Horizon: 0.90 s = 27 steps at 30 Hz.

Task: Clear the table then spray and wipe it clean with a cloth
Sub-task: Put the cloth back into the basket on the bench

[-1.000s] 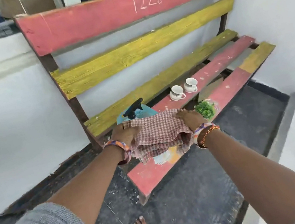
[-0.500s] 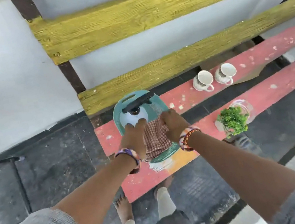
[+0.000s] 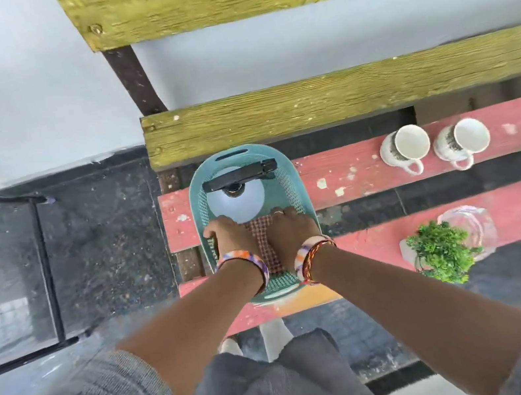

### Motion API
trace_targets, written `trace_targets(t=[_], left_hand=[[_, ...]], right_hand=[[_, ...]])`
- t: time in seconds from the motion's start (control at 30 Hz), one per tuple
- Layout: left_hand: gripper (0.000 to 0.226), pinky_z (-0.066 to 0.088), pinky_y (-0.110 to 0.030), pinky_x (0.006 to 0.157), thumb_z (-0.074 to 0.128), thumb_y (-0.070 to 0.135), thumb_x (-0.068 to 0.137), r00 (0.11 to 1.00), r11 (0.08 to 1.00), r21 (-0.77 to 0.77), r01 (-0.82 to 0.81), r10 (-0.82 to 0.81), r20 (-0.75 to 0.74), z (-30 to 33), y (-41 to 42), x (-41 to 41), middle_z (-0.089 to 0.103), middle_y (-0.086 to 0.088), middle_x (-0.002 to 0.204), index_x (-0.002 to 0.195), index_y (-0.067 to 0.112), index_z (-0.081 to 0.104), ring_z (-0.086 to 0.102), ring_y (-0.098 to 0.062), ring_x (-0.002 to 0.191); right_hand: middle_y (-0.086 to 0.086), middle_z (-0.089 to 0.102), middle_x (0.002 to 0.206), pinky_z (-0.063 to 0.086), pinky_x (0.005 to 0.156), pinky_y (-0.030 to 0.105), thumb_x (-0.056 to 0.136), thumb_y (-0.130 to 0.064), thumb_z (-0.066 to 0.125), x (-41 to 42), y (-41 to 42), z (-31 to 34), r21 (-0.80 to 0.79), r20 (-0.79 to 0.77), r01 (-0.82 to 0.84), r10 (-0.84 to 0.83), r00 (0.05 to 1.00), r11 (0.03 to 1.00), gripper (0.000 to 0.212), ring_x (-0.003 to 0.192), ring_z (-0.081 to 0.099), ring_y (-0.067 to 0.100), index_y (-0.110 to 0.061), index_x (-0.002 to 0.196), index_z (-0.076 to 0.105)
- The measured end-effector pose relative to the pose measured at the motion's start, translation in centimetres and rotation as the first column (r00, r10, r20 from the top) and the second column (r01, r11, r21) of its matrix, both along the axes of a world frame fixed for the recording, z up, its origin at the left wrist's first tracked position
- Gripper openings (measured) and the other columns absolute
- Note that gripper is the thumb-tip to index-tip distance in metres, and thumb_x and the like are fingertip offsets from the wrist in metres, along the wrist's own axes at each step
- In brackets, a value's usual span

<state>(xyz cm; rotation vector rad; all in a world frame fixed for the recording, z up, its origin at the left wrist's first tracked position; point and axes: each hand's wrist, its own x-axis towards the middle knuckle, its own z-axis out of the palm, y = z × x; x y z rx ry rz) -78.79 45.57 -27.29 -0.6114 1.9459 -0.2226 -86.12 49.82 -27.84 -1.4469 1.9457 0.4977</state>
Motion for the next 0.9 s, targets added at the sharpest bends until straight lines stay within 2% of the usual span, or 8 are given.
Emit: trace_targets(t=[0.2,0.37,0.47,0.53,0.6,0.7,0.8,0.9], left_hand=[[0.036,0.043,-0.039,0.094,0.037,0.016,0.094,0.996,0.987,0.161,0.004,0.009,-0.084,-1.4,0.0,-0.2,0.054,-0.008,0.131,0.126,0.011,0.052,0.049,-0.028,0.121],[0.036,0.044,-0.038,0.094,0.03,0.012,0.096,0.992,0.983,0.138,0.123,-0.118,-0.044,-1.4,-0.2,-0.4,0.056,-0.009,0.129,0.124,0.009,0.053,0.053,-0.028,0.117],[0.036,0.042,-0.037,0.096,0.03,0.012,0.097,0.976,0.963,0.202,0.176,-0.144,-0.163,-0.5,0.4,-0.6,0.059,-0.006,0.128,0.121,0.011,0.056,0.053,-0.026,0.12],[0.033,0.042,-0.037,0.098,0.036,0.011,0.095,0.962,0.949,0.23,0.217,-0.167,-0.215,-0.5,0.2,0.3,0.061,-0.005,0.126,0.118,0.013,0.059,0.053,-0.026,0.12],[0.031,0.041,-0.037,0.101,0.041,0.014,0.094,0.97,0.94,0.267,0.215,-0.174,-0.168,-0.5,-0.4,1.0,0.058,-0.004,0.131,0.12,0.013,0.058,0.051,-0.026,0.124],[0.042,0.032,-0.038,0.112,0.041,0.021,0.096,0.977,0.907,0.367,0.209,-0.211,-0.034,0.5,-1.0,0.8,0.038,-0.007,0.149,0.136,0.009,0.042,0.034,-0.026,0.138],[0.027,0.045,-0.034,0.094,0.044,0.015,0.092,0.964,0.927,0.299,0.225,-0.166,-0.209,3.0,-0.6,0.0,0.061,-0.005,0.124,0.114,0.015,0.06,0.055,-0.025,0.118],[0.028,0.047,-0.032,0.078,0.043,0.008,0.089,0.919,0.928,0.254,0.272,-0.172,-0.355,5.7,0.2,-1.0,0.063,-0.002,0.117,0.11,0.014,0.061,0.059,-0.025,0.11]], right_hand=[[0.016,0.061,0.126,0.049,0.094,0.041,0.096,-0.001,0.038,-0.5,0.2,-0.8,0.089,0.085,-0.055,0.047,0.995,0.995,0.032,0.119,0.058,0.031,-0.001,0.12,0.06],[0.018,0.063,0.123,0.05,0.092,0.039,0.089,0.004,0.05,-0.4,0.2,-0.2,0.075,0.123,-0.055,0.046,0.991,0.996,0.03,0.115,0.06,0.031,0.001,0.117,0.061],[0.015,0.06,0.128,0.048,0.093,0.04,0.095,0.001,0.04,-0.2,0.3,0.7,0.064,0.101,-0.019,0.013,0.995,0.998,0.032,0.12,0.056,0.031,0.0,0.121,0.058],[0.016,0.062,0.125,0.05,0.09,0.04,0.094,0.001,0.043,0.1,0.8,0.7,0.073,0.085,-0.03,0.024,0.996,0.997,0.03,0.117,0.058,0.032,0.0,0.119,0.06],[0.017,0.063,0.122,0.052,0.088,0.04,0.09,0.002,0.049,0.4,1.3,0.8,0.098,0.077,-0.053,0.045,0.996,0.994,0.028,0.114,0.06,0.033,0.002,0.115,0.061],[0.017,0.063,0.122,0.051,0.089,0.041,0.09,0.003,0.048,0.9,2.1,1.7,0.075,0.112,0.038,-0.046,0.993,0.996,0.031,0.114,0.06,0.033,0.0,0.118,0.06],[0.018,0.063,0.12,0.051,0.088,0.041,0.091,0.005,0.043,1.1,2.9,3.6,-0.01,0.143,0.182,-0.178,0.974,0.983,0.033,0.111,0.061,0.036,-0.001,0.119,0.059],[0.019,0.065,0.115,0.052,0.084,0.039,0.092,0.003,0.041,0.8,4.4,5.3,-0.128,0.143,0.288,-0.27,0.952,0.949,0.03,0.106,0.063,0.035,0.001,0.113,0.062]])
